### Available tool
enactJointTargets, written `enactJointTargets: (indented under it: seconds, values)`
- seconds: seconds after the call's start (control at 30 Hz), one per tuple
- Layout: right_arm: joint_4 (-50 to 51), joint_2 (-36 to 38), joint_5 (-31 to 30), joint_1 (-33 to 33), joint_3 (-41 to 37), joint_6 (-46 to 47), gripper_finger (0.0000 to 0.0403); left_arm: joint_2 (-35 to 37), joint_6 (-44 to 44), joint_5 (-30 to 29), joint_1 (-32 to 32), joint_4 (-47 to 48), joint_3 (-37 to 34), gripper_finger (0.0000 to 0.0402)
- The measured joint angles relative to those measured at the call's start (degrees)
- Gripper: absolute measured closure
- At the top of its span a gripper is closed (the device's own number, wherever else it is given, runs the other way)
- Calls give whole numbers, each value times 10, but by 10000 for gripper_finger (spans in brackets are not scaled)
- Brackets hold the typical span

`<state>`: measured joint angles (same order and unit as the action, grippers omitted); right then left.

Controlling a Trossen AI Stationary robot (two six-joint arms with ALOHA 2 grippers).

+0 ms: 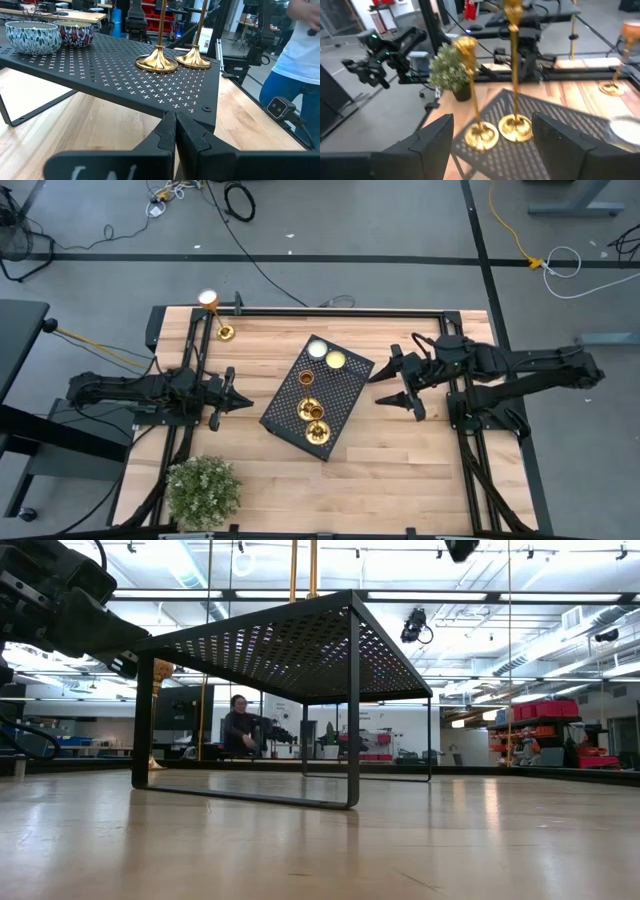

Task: Stock candles on shelf
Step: Adjust the scented candles on the shelf

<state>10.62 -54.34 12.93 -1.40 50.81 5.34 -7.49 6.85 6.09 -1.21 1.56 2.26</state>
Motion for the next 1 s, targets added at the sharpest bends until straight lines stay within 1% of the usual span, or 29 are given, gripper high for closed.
enactJointTargets:
  seconds: [0.27,0.33,0.53,0.87,1.0]
  values:
    - [-12,38,-2,38,-81,-2,135,0,0,0,0,0,0,387]
    - [-15,49,-13,44,-98,8,135,0,0,0,0,0,0,387]
    - [-15,86,-20,51,-140,37,135,0,0,0,0,0,0,387]
    - [-17,146,-20,51,-213,28,135,0,0,0,0,0,0,387]
    - [-36,169,-20,51,-242,29,135,0,0,0,0,0,0,387]
